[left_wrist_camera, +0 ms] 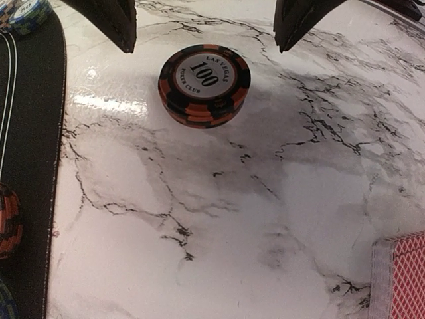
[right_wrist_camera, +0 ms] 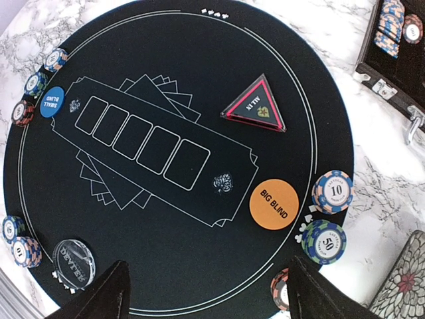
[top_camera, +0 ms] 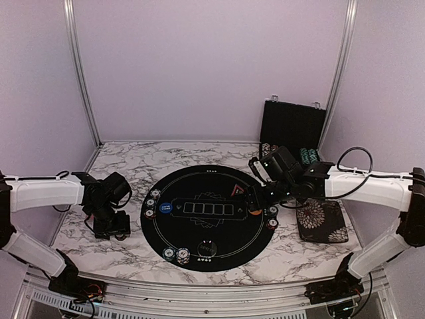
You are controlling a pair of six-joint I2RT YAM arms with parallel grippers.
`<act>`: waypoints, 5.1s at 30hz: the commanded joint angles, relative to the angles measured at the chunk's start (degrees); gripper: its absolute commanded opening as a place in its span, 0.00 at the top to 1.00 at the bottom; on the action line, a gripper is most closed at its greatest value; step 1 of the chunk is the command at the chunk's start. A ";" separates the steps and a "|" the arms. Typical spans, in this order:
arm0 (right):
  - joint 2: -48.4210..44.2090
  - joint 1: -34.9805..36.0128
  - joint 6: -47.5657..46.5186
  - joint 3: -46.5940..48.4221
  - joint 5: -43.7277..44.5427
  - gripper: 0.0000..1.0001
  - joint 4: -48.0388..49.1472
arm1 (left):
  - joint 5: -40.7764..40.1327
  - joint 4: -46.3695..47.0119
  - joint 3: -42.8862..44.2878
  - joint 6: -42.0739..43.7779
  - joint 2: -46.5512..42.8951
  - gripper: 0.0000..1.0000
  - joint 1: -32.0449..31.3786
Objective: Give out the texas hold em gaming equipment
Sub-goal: Move the pile of poker chips to the big blind area, then pick up the pile of poker chips from the center of the board, then place the pile of poker chips at the dealer area.
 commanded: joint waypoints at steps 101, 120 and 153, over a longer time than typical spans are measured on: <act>-2.42 -3.79 -0.01 -3.83 0.21 0.19 3.55 | -1.20 -10.58 27.75 3.96 16.53 0.60 -23.96; -8.91 -7.30 1.17 -8.94 1.87 0.19 2.31 | 0.45 -14.92 47.97 8.33 33.04 0.60 -35.78; -11.09 -7.32 2.80 -11.48 1.94 0.19 1.67 | 2.49 -12.97 52.15 12.98 43.26 0.61 -41.85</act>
